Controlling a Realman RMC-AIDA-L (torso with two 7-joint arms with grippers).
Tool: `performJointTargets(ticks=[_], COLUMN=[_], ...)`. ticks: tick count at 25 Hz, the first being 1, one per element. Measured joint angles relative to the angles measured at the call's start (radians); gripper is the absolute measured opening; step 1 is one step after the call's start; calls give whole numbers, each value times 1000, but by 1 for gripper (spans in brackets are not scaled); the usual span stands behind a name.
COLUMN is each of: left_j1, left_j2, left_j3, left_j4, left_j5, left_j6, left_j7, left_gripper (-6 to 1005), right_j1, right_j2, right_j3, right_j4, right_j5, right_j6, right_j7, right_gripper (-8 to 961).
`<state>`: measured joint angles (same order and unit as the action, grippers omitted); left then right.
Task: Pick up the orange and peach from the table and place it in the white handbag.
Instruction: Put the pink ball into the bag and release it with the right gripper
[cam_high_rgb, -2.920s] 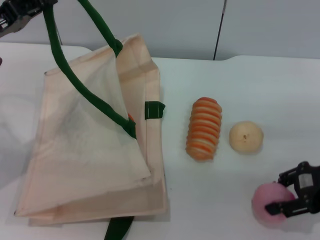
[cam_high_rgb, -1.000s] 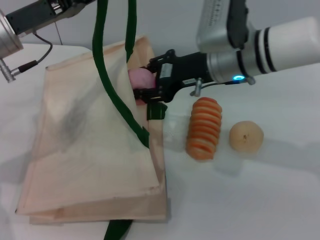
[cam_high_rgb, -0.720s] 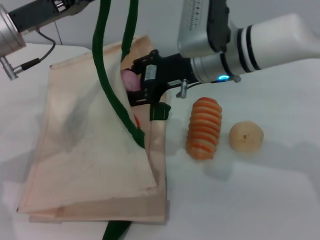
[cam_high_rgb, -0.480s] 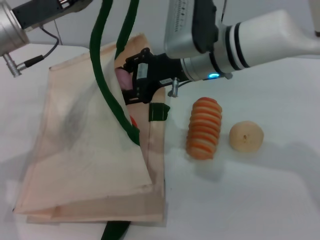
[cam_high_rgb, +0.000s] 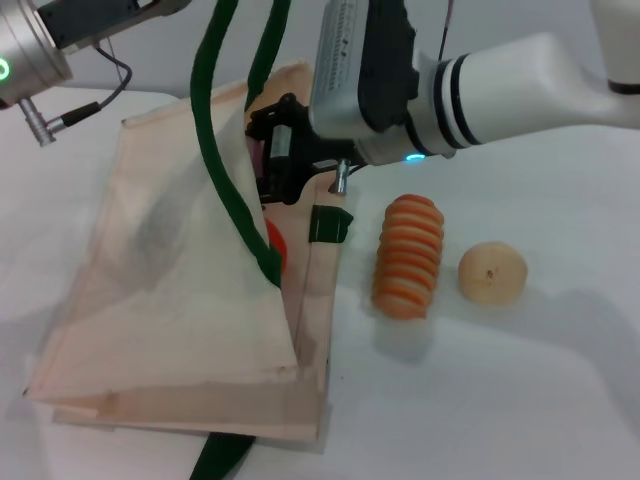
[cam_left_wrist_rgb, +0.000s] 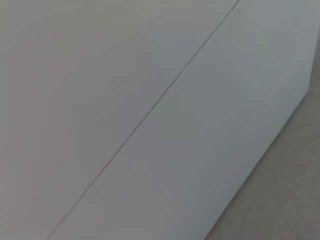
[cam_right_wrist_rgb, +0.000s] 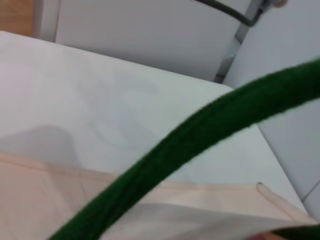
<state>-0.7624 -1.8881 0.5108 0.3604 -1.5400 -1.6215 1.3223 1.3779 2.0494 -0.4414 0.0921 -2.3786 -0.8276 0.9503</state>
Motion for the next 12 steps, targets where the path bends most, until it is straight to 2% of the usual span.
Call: performJointTargets(ticks=[5, 12], left_j1=[-1, 5], left_j2=[0, 0], left_j3=[0, 0], left_j4=[0, 0], left_j5=[0, 0], left_j6=[0, 0], left_j7=[0, 0], left_gripper=[157, 157], right_j1=[3, -19], right_j2=[1, 4], right_j3=[33, 149], right_j4=[38, 134], right_j5=[-2, -4], right_j6=[1, 44], right_j7=[-90, -360], right_gripper=[545, 546])
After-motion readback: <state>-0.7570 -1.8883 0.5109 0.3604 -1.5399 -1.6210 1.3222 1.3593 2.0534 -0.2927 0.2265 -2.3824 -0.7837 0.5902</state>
